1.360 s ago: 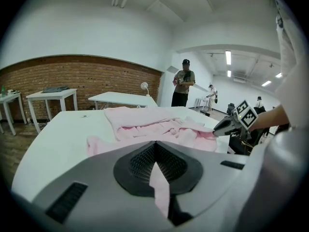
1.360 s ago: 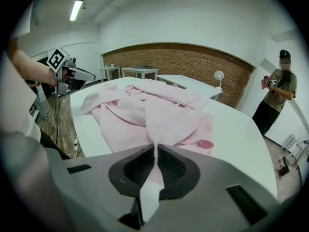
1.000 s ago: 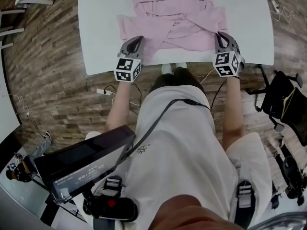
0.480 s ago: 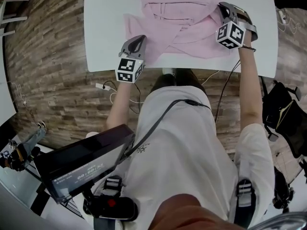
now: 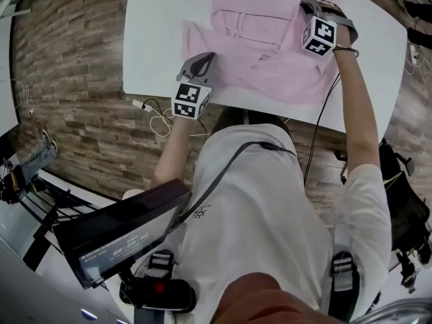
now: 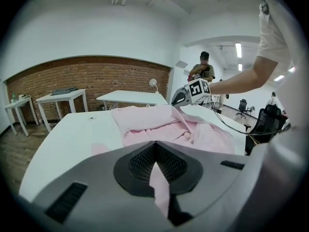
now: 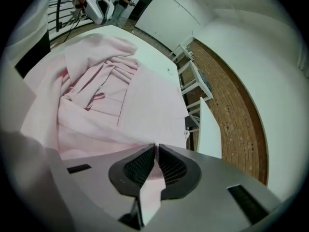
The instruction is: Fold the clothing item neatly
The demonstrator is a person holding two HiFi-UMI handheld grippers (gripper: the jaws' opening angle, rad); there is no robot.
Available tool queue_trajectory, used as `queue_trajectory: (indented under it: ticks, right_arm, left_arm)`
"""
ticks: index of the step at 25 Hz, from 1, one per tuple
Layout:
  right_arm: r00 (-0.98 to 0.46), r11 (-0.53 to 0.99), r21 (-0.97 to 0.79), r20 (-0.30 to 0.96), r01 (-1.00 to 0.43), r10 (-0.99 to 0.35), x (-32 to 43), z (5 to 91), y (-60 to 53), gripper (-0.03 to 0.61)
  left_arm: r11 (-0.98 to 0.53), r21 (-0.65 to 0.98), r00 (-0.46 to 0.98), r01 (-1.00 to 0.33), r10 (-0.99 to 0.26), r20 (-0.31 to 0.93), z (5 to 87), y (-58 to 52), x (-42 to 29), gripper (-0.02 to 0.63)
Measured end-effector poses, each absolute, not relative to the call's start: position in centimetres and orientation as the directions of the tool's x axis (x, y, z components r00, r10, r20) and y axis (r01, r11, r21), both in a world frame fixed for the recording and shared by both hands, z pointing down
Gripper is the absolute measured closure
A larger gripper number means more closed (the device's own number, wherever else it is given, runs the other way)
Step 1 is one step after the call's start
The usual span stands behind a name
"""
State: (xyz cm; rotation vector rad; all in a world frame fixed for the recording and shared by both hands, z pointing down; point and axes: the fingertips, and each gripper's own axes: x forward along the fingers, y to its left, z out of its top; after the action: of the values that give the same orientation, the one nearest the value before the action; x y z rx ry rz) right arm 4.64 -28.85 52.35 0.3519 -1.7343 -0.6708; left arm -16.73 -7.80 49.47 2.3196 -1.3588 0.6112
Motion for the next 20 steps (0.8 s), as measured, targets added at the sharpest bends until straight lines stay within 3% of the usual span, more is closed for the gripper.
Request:
queue_trajectory:
  ticks: [3, 6, 14, 18, 20]
  right_arm:
    - [-0.285, 0.819, 0.562, 0.809, 0.117, -0.514, 3.7, 54.1, -30.0, 0.537]
    - [-0.323, 0.839, 0.542, 0.803, 0.047, -0.501, 3.4, 53.8, -31.3, 0.444]
    - [-0.487, 0.824, 0.509, 0.669, -0.25, -0.561, 5.5, 48.5, -30.7, 0.436]
    - [-0.482, 0.821, 0.545, 0.68, -0.173, -0.553, 6.0, 48.6, -29.8, 0.43]
    - [-0.508, 0.843, 0.499, 0.682, -0.202, -0.525, 5.9, 48.3, -29.6, 0.378]
  left_arm:
    - [-0.451, 0.123, 0.44, -0.884, -0.715, 0.544, 49.4, -8.8, -15.3, 0.611]
    - [-0.458, 0.139, 0.454, -0.878, -0.707, 0.542, 49.7, -9.6, -13.5, 0.612]
    - [-0.555, 0.173, 0.557, -0.814, -0.66, 0.503, 49.8, -12.7, -6.4, 0.611]
    - [-0.635, 0.165, 0.626, -0.754, -0.62, 0.473, 49.3, -14.6, -1.6, 0.611]
    - [-0.659, 0.163, 0.645, -0.735, -0.603, 0.47, 49.4, -15.6, 0.3, 0.611]
